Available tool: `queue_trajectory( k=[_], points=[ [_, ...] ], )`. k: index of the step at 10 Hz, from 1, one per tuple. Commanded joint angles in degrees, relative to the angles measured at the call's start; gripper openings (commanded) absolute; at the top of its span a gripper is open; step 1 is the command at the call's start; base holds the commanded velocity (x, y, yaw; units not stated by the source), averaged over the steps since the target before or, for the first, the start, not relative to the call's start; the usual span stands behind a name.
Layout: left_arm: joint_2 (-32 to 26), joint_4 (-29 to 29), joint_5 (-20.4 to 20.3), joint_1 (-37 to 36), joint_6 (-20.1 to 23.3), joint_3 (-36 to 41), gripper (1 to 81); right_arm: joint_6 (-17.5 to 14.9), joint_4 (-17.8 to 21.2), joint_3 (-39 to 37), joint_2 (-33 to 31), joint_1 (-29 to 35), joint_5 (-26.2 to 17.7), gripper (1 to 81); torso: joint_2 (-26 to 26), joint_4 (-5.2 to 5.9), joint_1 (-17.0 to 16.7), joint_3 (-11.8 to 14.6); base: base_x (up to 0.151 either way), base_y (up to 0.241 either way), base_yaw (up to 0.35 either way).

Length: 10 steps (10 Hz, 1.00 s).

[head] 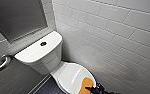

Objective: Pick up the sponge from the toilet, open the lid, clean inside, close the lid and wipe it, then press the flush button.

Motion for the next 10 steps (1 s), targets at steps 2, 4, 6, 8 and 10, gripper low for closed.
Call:
queue_trajectory(
  k=[2, 4, 6, 8, 10],
  points=[
    [0.2, 0.9, 5.6, 3.6, 0.1, 1.0, 81.1, -0.1, -3.3, 0.6, -0.8, 2.7, -1.4, 81.1, 0.0, 0.00, 0.0, 0.0, 0.000, 0.000, 0.000],
    [0.3, 0.8, 6.8, 3.6, 0.1, 1.0, 81.1, 0.0, -4.0, -0.6, -0.7, 3.4, -1.9, 81.1, 0.0, 0.00, 0.0, 0.0, 0.000, 0.000, 0.000],
    [0.3, 0.9, 6.8, 3.6, 0.1, 1.0, 81.1, 0.0, -4.3, -1.6, -1.0, 5.0, -2.4, 81.1, 0.0, 0.00, 0.0, 0.0, 0.000, 0.000, 0.000],
    [0.2, 0.9, 6.8, 3.6, 0.1, 1.0, 81.1, 0.0, -4.4, -2.4, -0.6, 6.7, -3.7, 81.1, 0.0, 0.00, 0.0, 0.0, 0.000, 0.000, 0.000],
    [0.0, 0.9, 6.8, 3.6, 0.0, 1.0, 81.1, 0.0, -5.3, -2.7, 0.1, 6.8, -4.3, 81.1, 0.0, 0.00, 0.0, 0.0, 0.000, 0.000, 0.000]
  ],
)
